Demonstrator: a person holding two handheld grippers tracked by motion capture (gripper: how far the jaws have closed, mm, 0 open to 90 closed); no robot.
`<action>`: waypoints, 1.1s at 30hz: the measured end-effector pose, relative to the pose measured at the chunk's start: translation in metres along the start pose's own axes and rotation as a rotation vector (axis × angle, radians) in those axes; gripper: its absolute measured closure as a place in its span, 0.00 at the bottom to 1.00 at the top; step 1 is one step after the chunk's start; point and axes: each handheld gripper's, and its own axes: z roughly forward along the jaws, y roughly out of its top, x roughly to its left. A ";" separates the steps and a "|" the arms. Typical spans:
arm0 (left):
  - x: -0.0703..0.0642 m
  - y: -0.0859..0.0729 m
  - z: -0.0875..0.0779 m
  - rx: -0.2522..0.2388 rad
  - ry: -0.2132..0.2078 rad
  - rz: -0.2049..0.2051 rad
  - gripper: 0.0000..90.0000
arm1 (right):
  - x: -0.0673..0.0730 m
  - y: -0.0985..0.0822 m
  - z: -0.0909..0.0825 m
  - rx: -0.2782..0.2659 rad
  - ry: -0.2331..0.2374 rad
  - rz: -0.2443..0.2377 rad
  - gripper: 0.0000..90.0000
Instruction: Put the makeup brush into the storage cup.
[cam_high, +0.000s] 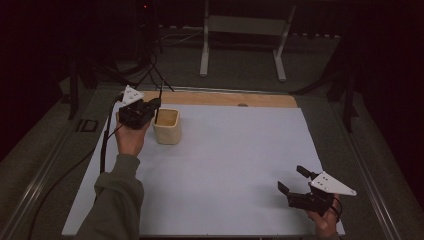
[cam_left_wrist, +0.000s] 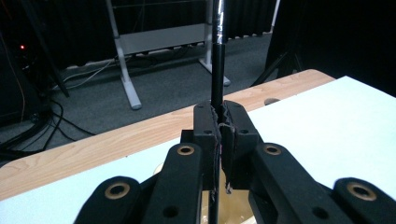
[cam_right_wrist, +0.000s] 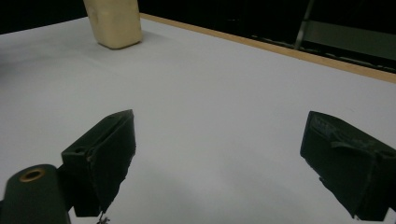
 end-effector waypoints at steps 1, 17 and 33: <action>0.000 0.000 0.001 0.000 -0.001 0.001 0.96 | 0.000 0.000 0.000 0.000 0.000 0.001 0.11; -0.005 -0.002 0.013 0.000 -0.017 -0.008 0.96 | -0.001 0.000 0.000 0.001 0.000 0.003 0.11; -0.004 -0.002 0.018 -0.003 -0.017 -0.017 0.96 | -0.001 0.000 0.000 0.001 0.000 0.003 0.11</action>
